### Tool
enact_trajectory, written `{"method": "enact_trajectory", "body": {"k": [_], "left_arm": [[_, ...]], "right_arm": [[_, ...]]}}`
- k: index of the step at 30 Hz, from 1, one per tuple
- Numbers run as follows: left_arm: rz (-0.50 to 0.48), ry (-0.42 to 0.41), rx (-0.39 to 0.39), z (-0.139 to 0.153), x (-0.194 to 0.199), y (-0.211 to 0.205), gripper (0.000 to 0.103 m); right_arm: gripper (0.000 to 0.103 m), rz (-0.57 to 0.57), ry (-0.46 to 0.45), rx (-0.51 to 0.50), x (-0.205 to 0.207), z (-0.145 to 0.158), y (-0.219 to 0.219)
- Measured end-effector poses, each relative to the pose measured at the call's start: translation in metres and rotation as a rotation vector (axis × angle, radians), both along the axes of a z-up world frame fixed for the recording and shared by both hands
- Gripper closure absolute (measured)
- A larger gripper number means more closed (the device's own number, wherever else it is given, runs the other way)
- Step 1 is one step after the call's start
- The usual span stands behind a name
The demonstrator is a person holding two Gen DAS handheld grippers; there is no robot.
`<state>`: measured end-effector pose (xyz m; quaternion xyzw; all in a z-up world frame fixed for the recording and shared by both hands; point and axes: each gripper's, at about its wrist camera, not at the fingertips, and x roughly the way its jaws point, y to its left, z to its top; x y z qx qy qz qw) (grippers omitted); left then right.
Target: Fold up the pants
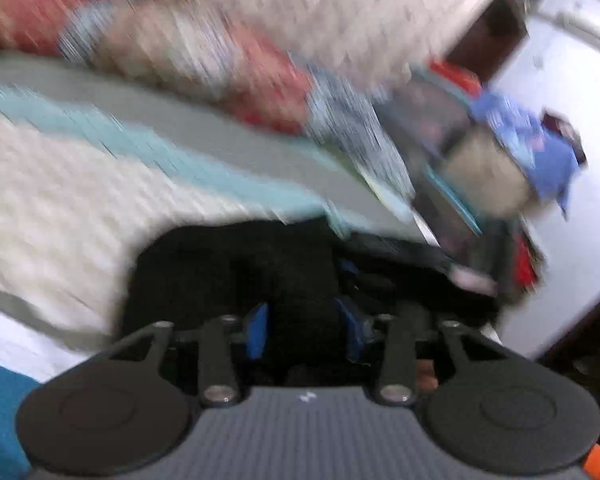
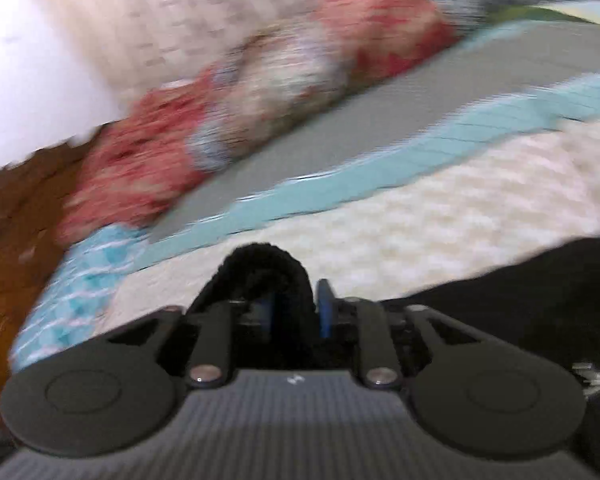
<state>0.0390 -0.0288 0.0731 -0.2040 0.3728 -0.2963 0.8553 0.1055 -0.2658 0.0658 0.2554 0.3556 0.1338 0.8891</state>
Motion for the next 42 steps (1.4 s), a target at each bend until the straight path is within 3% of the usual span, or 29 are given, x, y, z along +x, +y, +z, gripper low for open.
{"method": "enact_trajectory", "body": {"k": [1, 3, 6, 9, 12, 15, 18, 20, 21, 25, 28, 31, 34, 38, 39, 40, 41, 42], "left_arm": [[-0.047, 0.032, 0.021, -0.008, 0.002, -0.016, 0.053], [-0.091, 0.073, 0.067, -0.019, -0.001, -0.031, 0.05], [-0.104, 0.1, 0.005, -0.025, -0.01, -0.009, 0.049], [-0.001, 0.126, -0.076, -0.024, -0.015, 0.036, 0.047], [0.135, 0.148, -0.1, -0.028, -0.013, 0.078, 0.047], [0.214, 0.172, -0.118, -0.031, -0.011, 0.101, 0.049], [0.205, 0.159, -0.102, -0.028, -0.005, 0.096, 0.049], [0.171, 0.156, -0.08, -0.028, -0.001, 0.082, 0.049], [0.151, 0.159, -0.072, -0.028, 0.001, 0.071, 0.049], [0.082, 0.147, -0.035, -0.022, 0.008, 0.035, 0.049], [0.039, 0.131, -0.025, -0.017, 0.02, 0.011, 0.048], [0.003, 0.136, -0.008, -0.016, 0.028, -0.013, 0.048], [-0.041, 0.146, -0.003, -0.014, 0.03, -0.036, 0.047], [-0.101, 0.145, 0.045, -0.006, 0.034, -0.075, 0.047], [-0.118, 0.139, 0.061, -0.002, 0.035, -0.087, 0.047], [-0.135, 0.131, 0.079, 0.002, 0.036, -0.098, 0.046], [-0.148, 0.124, 0.099, 0.006, 0.037, -0.108, 0.043], [-0.162, 0.115, 0.124, 0.012, 0.038, -0.12, 0.038]], "right_arm": [[0.046, -0.05, 0.042, -0.033, 0.001, -0.007, -0.01], [0.046, -0.104, 0.078, -0.011, -0.008, -0.016, -0.031], [0.046, -0.138, 0.046, 0.051, -0.038, -0.013, -0.063], [0.044, -0.143, 0.015, 0.068, -0.066, -0.007, -0.07], [0.044, -0.094, -0.034, 0.084, -0.077, 0.001, -0.045], [0.044, 0.056, -0.088, 0.058, -0.084, 0.004, -0.007], [0.045, 0.153, -0.022, 0.017, -0.078, -0.017, 0.024], [0.046, 0.136, 0.079, 0.011, -0.069, -0.046, 0.027], [0.046, 0.125, 0.084, 0.037, -0.069, -0.054, 0.024], [0.045, 0.112, 0.025, 0.054, -0.083, -0.027, 0.004], [0.045, -0.017, -0.1, 0.029, -0.112, -0.005, -0.043], [0.037, -0.26, -0.154, -0.055, -0.143, 0.001, -0.105], [0.027, -0.497, -0.129, -0.11, -0.167, -0.01, -0.165], [0.027, -0.596, -0.044, -0.085, -0.174, -0.038, -0.208], [0.027, -0.594, -0.017, -0.078, -0.168, -0.046, -0.208], [0.04, -0.577, 0.021, -0.065, -0.162, -0.055, -0.208], [0.076, -0.548, 0.052, -0.045, -0.157, -0.061, -0.205], [0.08, -0.518, 0.068, -0.024, -0.153, -0.061, -0.198]]}}
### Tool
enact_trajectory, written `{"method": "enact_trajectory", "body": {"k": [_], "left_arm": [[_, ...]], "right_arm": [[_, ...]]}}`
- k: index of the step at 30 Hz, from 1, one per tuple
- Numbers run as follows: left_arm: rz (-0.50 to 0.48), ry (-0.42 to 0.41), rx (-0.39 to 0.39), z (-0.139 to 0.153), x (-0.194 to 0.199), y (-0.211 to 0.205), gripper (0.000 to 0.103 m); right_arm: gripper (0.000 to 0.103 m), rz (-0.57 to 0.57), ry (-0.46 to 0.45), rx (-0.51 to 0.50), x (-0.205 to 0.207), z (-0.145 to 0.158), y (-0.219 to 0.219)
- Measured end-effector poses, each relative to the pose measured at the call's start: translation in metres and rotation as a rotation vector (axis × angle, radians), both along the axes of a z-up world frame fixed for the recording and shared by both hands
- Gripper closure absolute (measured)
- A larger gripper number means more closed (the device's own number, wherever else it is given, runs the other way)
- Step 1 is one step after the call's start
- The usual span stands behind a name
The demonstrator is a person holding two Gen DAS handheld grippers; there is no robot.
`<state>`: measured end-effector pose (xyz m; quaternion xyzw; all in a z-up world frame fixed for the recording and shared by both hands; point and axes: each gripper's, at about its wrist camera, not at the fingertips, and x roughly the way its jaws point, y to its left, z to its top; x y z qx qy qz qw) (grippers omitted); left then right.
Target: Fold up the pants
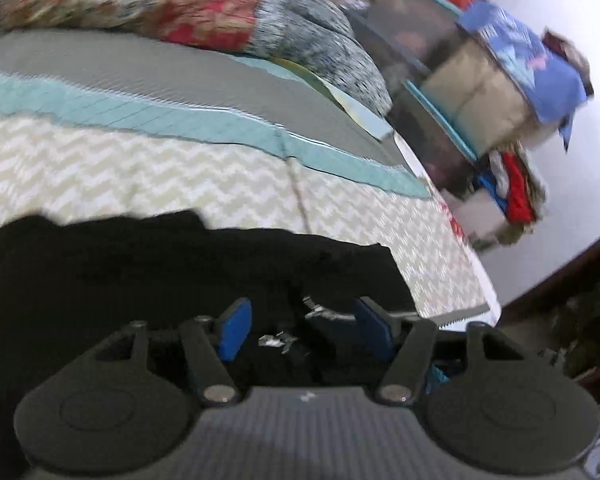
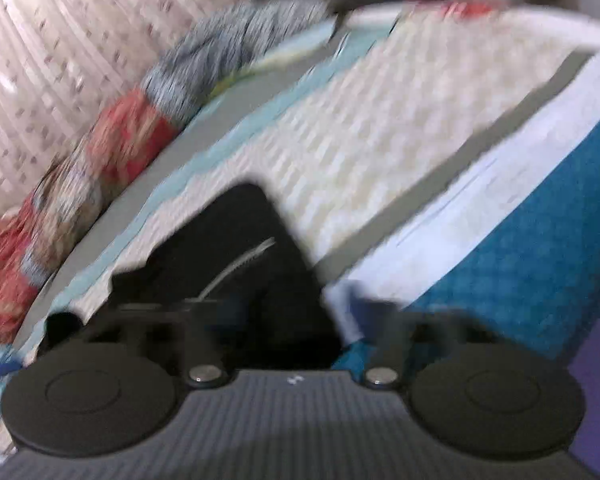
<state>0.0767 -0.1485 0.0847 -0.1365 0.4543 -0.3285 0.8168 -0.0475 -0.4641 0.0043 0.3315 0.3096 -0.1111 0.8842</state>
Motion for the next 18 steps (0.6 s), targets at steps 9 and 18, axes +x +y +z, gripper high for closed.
{"method": "enact_trajectory", "body": {"k": [9, 18], "left_arm": [[-0.196, -0.103, 0.164, 0.049, 0.004, -0.103, 0.0], [-0.15, -0.142, 0.261, 0.052, 0.004, -0.056, 0.087]], "right_arm": [[0.082, 0.337, -0.224, -0.294, 0.0, 0.079, 0.123], [0.082, 0.482, -0.298, -0.349, 0.003, 0.098, 0.176]]}}
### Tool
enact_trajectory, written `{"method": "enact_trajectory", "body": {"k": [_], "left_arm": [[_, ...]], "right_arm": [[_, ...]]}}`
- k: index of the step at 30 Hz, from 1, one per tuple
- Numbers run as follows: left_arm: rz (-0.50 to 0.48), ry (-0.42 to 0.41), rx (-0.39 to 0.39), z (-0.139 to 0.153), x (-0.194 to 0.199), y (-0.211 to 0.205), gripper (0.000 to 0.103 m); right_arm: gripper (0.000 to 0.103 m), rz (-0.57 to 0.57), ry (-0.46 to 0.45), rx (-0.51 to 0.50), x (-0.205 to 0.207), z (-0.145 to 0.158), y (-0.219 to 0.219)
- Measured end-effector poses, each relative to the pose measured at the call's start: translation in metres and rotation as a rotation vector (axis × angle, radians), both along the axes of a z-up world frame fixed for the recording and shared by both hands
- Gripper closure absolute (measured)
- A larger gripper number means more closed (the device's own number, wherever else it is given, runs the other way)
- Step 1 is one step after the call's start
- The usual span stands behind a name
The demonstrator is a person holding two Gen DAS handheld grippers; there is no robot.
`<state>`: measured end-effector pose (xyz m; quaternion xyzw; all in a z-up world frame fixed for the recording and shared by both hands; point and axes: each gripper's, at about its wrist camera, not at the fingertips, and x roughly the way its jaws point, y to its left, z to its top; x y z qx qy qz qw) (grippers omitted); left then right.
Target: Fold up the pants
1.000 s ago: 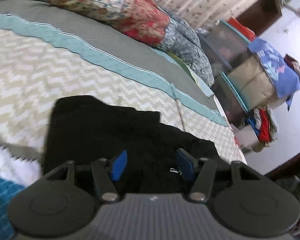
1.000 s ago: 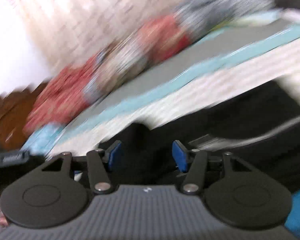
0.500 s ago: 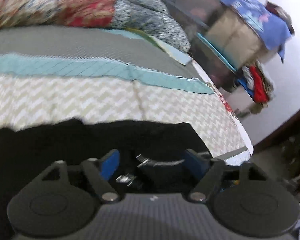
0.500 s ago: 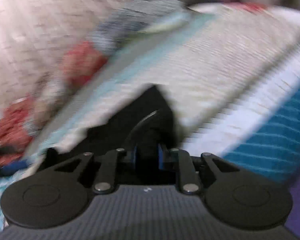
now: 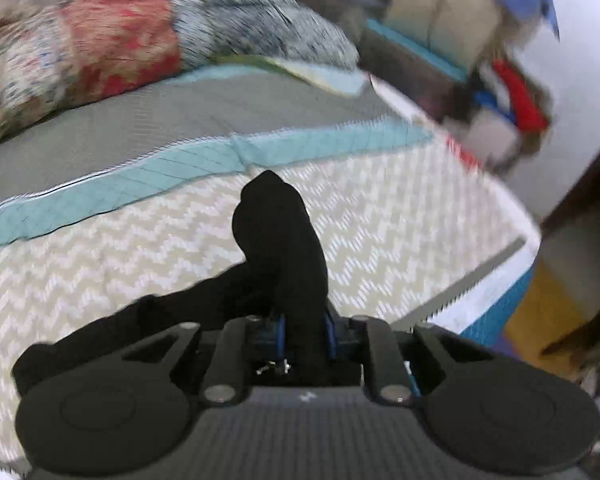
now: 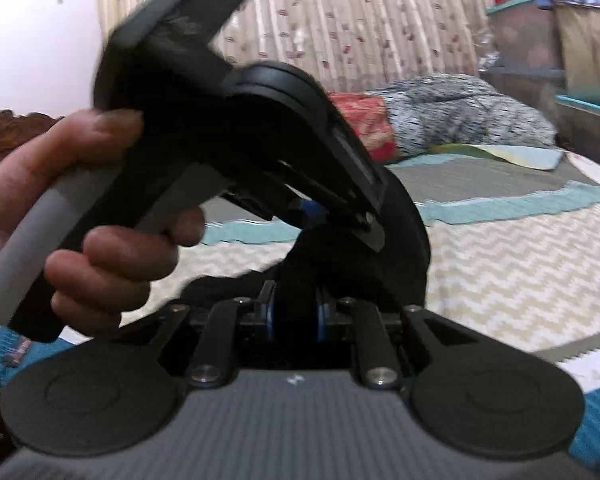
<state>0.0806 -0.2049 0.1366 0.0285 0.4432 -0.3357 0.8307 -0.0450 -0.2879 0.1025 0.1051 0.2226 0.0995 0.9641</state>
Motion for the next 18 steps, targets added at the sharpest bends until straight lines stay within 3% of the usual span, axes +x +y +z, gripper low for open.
{"method": "enact_trajectory", "body": {"k": [4, 9, 12, 14, 16, 18], "left_arm": [[0.112, -0.038, -0.051, 0.009, -0.001, 0.071, 0.087], [0.284, 0.019, -0.097, -0.017, 0.002, 0.159, 0.087], [0.369, 0.062, -0.093, -0.05, 0.008, 0.191, 0.082], [0.403, 0.122, -0.067, -0.082, 0.017, 0.203, 0.074], [0.435, 0.175, -0.055, -0.11, 0.022, 0.209, 0.072], [0.454, 0.16, -0.094, -0.12, 0.018, 0.213, 0.068]], "right_arm": [[0.082, 0.113, -0.008, 0.043, 0.013, 0.006, 0.037], [0.082, 0.267, 0.023, 0.0, 0.03, 0.001, 0.105], [0.081, 0.331, 0.101, -0.018, 0.049, -0.019, 0.133], [0.067, 0.381, 0.198, -0.039, 0.062, -0.042, 0.148], [0.065, 0.438, 0.318, -0.011, 0.074, -0.062, 0.149], [0.065, 0.439, 0.343, 0.056, 0.074, -0.061, 0.135]]}}
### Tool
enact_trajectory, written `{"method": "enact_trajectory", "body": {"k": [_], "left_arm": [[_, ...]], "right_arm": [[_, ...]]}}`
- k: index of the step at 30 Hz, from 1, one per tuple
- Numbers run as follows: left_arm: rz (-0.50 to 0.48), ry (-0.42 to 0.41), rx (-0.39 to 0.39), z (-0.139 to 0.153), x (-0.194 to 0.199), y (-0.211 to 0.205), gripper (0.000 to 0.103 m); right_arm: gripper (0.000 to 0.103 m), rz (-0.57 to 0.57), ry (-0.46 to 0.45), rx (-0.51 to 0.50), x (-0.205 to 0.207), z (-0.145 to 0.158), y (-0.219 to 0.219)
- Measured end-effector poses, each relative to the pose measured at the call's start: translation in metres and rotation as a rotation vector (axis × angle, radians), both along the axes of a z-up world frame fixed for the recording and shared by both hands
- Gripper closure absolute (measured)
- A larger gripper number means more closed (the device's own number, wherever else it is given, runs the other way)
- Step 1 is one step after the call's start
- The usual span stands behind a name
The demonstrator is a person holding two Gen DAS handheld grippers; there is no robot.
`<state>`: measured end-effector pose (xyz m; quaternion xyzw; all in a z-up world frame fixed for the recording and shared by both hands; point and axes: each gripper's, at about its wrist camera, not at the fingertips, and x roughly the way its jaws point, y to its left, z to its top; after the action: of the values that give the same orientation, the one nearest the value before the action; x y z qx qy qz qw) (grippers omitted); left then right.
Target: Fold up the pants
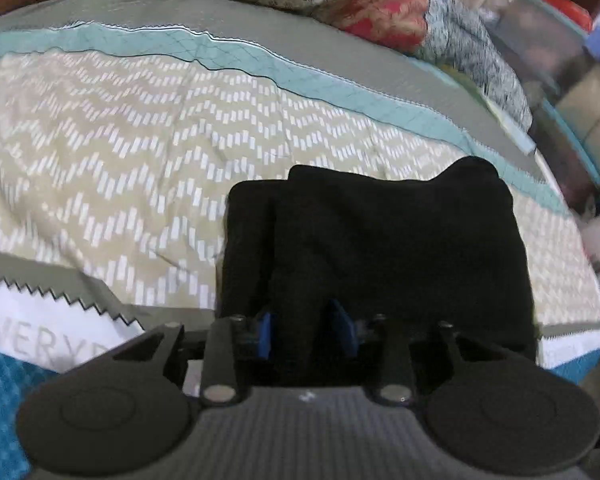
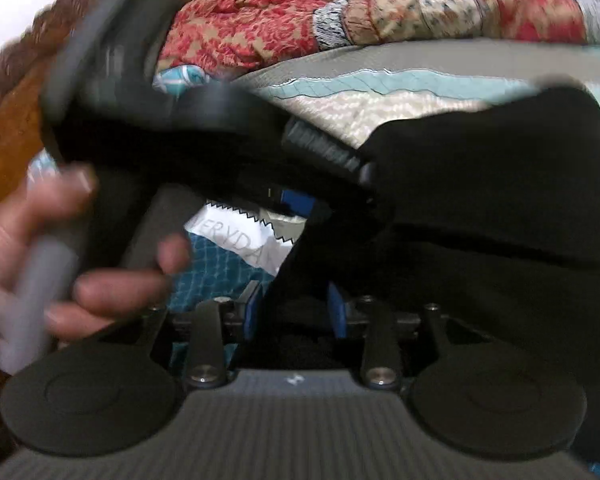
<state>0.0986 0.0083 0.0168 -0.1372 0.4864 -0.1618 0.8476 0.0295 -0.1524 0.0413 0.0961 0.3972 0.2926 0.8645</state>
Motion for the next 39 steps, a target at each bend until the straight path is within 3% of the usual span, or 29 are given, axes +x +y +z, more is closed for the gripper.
{"method": "enact_trajectory", "body": {"k": [4, 8, 14, 19, 22, 24, 28, 39], "left_arm": [[-0.002, -0.033, 0.036, 0.004, -0.002, -0.002, 0.058], [0.02, -0.059, 0.087, 0.012, -0.012, -0.002, 0.042], [0.067, -0.052, 0.132, 0.02, -0.038, 0.005, 0.039], [0.088, -0.063, 0.209, 0.027, -0.057, -0.001, 0.039], [0.097, -0.062, 0.253, 0.027, -0.067, -0.003, 0.038], [0.101, -0.059, 0.283, 0.026, -0.074, -0.005, 0.032], [0.118, -0.079, 0.335, 0.028, -0.089, -0.004, 0.032], [0.152, -0.067, 0.365, 0.027, -0.11, 0.003, 0.03]], "right_arm": [[0.06, -0.054, -0.014, 0.117, -0.026, 0.027, -0.042], [0.06, -0.21, -0.077, 0.135, -0.041, 0.047, -0.084], [0.058, -0.409, -0.048, 0.166, -0.048, 0.04, -0.134], [0.058, -0.448, 0.039, 0.193, -0.033, 0.023, -0.124], [0.058, -0.455, 0.139, 0.162, -0.029, 0.003, -0.112], [0.057, -0.47, 0.179, 0.133, -0.034, -0.002, -0.119], [0.057, -0.468, 0.144, 0.137, -0.049, 0.013, -0.112], [0.054, -0.471, 0.084, 0.086, -0.088, 0.026, -0.071]]}}
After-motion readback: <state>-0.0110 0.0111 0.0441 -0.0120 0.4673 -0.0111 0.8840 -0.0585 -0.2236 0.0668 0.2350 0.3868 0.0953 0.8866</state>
